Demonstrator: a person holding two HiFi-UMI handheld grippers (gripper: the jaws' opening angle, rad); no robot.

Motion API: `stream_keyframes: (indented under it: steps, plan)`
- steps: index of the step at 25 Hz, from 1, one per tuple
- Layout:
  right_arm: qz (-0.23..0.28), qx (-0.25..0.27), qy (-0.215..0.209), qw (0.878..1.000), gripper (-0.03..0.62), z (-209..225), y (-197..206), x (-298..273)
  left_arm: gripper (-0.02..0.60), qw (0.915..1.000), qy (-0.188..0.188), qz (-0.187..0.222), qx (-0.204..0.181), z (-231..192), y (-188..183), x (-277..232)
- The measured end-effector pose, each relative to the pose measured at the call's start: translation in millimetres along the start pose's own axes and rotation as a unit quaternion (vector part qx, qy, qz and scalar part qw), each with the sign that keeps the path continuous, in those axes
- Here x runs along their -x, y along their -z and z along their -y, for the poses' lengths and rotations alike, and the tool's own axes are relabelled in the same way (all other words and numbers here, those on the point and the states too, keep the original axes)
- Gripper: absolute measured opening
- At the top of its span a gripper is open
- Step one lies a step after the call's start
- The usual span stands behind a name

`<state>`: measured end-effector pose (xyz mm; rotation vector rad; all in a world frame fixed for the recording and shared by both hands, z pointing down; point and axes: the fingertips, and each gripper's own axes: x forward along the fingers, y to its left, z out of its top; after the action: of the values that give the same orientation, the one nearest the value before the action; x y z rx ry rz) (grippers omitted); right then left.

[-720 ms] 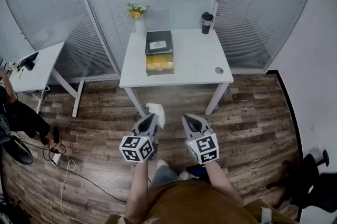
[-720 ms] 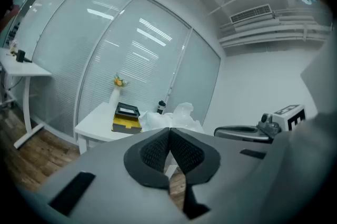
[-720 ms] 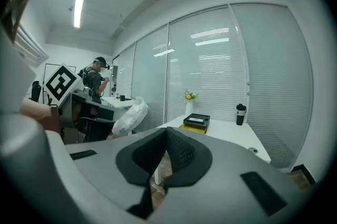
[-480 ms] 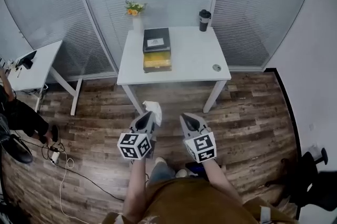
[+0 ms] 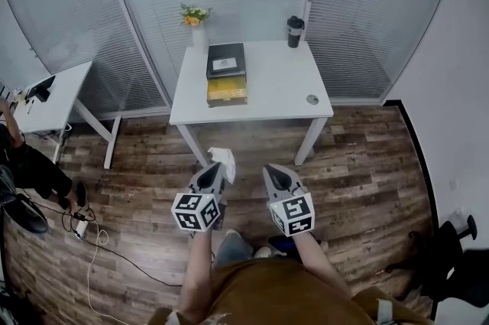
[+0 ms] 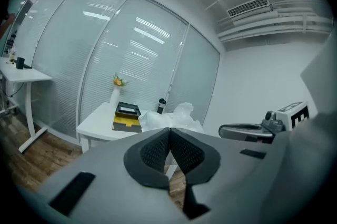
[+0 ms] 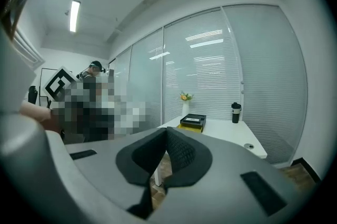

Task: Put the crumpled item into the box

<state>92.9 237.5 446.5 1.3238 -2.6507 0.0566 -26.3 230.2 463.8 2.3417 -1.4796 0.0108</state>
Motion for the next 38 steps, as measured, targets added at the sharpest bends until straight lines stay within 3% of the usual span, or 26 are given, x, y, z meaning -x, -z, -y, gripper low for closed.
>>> stream_keyframes:
  steps: [8, 21, 27, 38]
  plan:
    - [-0.007, 0.012, -0.007, 1.0, 0.012, -0.3, 8.5, 12.8, 0.026, 0.9999, -0.007, -0.002, -0.009, 10.2, -0.6, -0.5]
    - [-0.008, 0.004, 0.004, 1.0, 0.012, 54.2, 12.1, -23.2, 0.026, 0.9999, -0.013, -0.003, -0.01, -6.4, -9.1, -53.6]
    - [-0.015, -0.002, 0.013, 1.0, 0.012, 94.3, 15.2, -86.1, 0.026, 0.9998, -0.012, -0.011, -0.011, -46.2, -21.4, -114.4]
    - [-0.045, -0.016, 0.027, 0.998, 0.012, 183.0, -1.2, -259.5, 0.026, 0.999, -0.009, -0.043, 0.008, -164.0, -71.6, -266.3]
